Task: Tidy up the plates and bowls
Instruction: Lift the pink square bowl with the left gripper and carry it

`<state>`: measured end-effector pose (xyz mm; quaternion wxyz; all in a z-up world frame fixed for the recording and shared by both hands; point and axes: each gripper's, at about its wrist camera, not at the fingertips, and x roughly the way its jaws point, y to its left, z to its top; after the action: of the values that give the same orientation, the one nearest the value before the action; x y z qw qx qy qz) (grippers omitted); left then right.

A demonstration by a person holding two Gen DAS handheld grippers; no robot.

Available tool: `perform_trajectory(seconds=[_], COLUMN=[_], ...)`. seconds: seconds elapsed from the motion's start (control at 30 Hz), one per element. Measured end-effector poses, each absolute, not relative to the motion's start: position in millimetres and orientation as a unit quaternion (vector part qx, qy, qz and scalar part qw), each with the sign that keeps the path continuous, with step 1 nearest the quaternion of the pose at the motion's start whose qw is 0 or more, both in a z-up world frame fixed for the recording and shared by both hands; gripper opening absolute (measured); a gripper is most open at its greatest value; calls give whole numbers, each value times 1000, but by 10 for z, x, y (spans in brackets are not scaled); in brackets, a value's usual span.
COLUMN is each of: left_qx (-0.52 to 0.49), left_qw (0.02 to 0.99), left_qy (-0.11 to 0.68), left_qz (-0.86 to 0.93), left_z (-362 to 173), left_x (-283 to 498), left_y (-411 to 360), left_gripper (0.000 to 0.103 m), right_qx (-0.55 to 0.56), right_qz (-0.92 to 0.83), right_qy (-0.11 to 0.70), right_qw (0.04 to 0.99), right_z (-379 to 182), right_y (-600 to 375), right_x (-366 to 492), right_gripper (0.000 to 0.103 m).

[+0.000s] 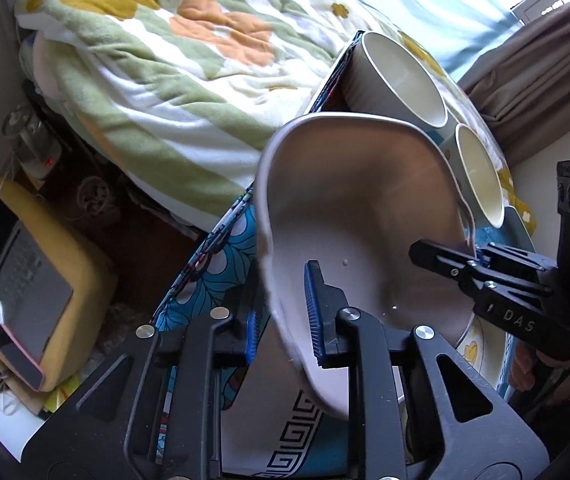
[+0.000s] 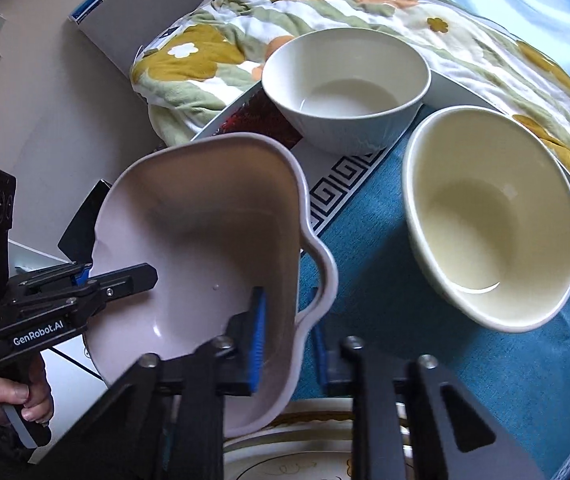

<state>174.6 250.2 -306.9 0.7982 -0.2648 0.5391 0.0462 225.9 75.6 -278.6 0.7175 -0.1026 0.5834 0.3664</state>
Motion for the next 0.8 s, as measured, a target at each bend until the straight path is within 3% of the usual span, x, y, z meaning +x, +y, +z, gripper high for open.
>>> perform_trajectory(seconds=[0.4, 0.8], left_qx=[-197, -121], left_qw=[827, 855], left_qy=[526, 500], left_qz=[24, -72], left_z=[-2507, -1838], left_x=[1918, 2021], left_y=[2371, 1001], left_gripper=[17, 18], right_qx=[-54, 23], right_qz=[351, 281], right_qy=[563, 510], right_qw=[746, 812], right_z=[-2425, -1802], right_y=[551, -839], right_x=[2139, 1776], right_gripper=[13, 13])
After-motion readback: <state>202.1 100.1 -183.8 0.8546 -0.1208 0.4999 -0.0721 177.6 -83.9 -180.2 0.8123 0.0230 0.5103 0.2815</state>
